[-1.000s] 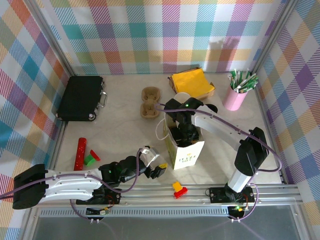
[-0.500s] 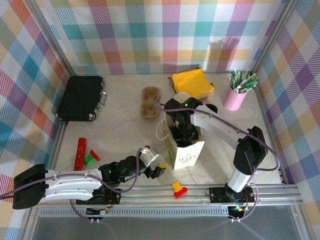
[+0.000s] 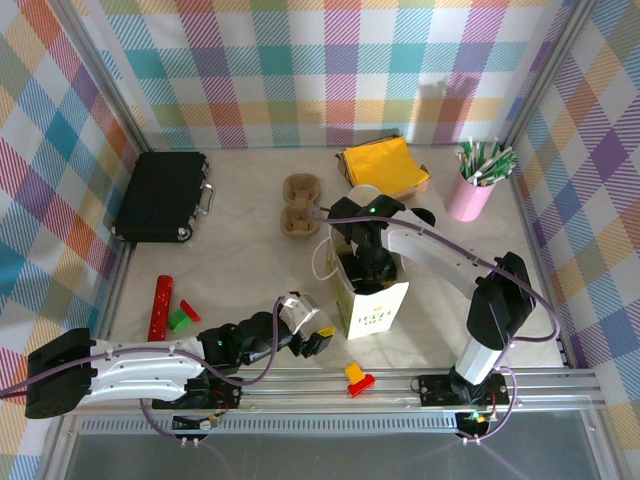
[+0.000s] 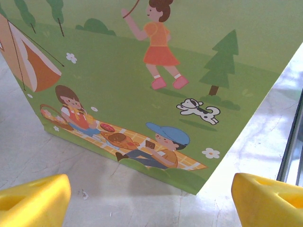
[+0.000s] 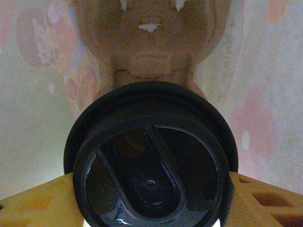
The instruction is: Pack the takeout coffee
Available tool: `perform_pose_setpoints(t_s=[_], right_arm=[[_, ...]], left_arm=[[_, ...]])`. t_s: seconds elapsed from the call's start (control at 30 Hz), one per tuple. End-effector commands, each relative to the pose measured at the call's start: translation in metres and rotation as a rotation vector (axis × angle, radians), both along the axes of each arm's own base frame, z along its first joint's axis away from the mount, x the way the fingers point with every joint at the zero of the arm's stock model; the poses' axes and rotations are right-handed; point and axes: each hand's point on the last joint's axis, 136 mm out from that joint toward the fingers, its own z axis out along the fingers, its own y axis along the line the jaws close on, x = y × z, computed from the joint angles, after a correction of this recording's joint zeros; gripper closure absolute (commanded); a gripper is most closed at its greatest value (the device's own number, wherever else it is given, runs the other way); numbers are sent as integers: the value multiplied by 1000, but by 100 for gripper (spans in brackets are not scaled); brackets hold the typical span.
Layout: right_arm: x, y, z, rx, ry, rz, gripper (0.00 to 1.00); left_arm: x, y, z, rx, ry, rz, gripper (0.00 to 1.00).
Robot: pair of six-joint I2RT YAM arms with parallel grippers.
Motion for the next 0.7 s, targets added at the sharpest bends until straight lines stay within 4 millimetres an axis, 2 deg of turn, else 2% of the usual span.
perform_pose_setpoints(t_s=[0.0, 0.67], right_arm=[[-2, -3, -7, -11, 26, 4, 48], [0, -3, -5, -9, 16, 11, 48]], left_arm=[[4, -2, 8, -23, -21, 9, 12], [5, -9, 7, -6, -23, -1, 12]])
